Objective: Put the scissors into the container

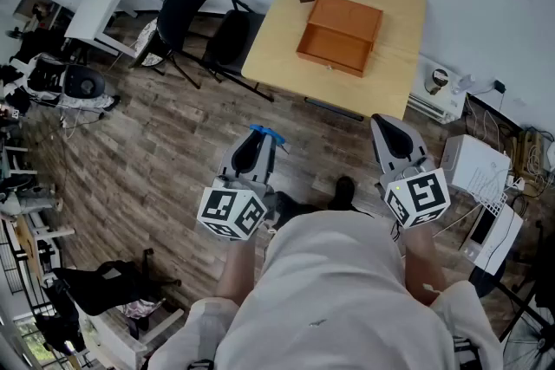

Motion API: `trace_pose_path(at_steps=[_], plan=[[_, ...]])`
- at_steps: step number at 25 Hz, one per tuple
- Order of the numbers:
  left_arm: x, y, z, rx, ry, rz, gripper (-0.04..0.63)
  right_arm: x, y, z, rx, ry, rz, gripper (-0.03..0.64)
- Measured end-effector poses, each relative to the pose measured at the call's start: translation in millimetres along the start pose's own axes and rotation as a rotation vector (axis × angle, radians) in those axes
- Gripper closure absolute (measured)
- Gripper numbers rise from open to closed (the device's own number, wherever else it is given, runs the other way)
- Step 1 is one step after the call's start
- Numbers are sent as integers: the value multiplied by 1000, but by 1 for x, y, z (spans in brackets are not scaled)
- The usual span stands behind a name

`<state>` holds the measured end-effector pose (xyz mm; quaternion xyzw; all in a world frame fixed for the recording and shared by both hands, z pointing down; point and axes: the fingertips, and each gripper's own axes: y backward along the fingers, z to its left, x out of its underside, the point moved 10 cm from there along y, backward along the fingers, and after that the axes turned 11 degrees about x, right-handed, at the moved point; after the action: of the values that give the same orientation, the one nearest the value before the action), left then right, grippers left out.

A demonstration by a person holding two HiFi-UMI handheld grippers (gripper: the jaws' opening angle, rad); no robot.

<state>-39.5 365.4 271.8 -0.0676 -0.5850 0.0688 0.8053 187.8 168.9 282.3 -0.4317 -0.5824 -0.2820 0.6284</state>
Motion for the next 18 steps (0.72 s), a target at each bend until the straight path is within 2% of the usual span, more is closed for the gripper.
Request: trace_pose_path(at_steps=[9, 18], plan=[[14, 3, -22, 4, -4, -3, 531, 11, 25, -4, 0, 9, 17, 620], [21, -10, -40, 14, 10, -6, 531, 22, 39, -17, -29, -25, -4, 618]])
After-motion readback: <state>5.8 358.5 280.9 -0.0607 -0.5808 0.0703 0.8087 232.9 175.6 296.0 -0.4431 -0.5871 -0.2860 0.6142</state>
